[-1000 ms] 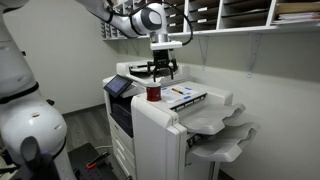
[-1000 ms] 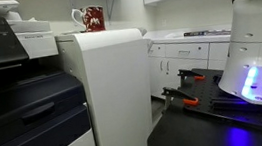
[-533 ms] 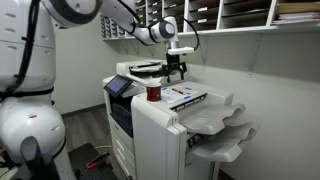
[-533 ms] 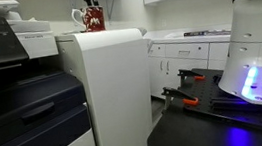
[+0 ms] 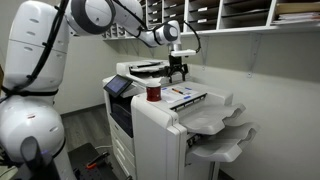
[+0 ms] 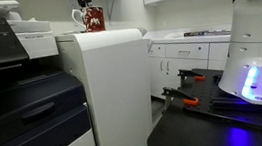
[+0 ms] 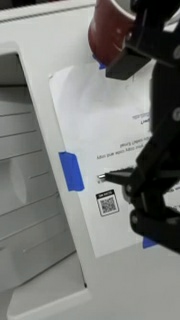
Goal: Pick up the pen and put it in the cup
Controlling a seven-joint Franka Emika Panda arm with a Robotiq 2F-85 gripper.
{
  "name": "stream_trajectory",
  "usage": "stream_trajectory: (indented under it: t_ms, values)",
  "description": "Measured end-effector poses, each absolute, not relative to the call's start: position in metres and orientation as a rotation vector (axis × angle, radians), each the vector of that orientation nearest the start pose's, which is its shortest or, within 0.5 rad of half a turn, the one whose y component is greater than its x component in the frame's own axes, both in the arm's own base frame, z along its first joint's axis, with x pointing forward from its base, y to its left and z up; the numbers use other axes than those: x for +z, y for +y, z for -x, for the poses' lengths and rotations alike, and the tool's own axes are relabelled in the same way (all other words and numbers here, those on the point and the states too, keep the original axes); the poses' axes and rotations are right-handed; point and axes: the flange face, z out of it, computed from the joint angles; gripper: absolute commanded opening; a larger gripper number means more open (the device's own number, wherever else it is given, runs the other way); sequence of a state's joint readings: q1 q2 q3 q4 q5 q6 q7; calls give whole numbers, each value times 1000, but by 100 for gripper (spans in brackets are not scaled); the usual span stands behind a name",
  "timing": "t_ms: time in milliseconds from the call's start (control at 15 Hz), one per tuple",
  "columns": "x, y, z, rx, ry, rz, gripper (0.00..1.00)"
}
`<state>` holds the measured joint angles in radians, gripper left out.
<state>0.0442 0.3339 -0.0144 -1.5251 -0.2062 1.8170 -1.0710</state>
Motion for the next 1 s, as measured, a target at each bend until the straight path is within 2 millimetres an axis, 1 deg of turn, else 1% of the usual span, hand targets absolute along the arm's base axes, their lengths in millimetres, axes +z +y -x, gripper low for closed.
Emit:
stream_trajectory:
  t_ms: [133, 333, 467, 667, 800, 867, 933, 1000]
  values:
    - [465, 7, -661, 181, -1816, 2763, 100]
    - [461, 20, -676, 54, -1927, 2748, 100]
    - [445, 28, -685, 27, -2011, 2679, 100]
    - [414, 35, -696, 64, -2087, 2574, 100]
    - [401, 38, -703, 73, -2120, 2531, 99]
    - [398, 39, -706, 71, -2129, 2520, 91]
    - [396, 40, -710, 63, -2142, 2505, 74]
    - [396, 42, -713, 54, -2149, 2498, 71]
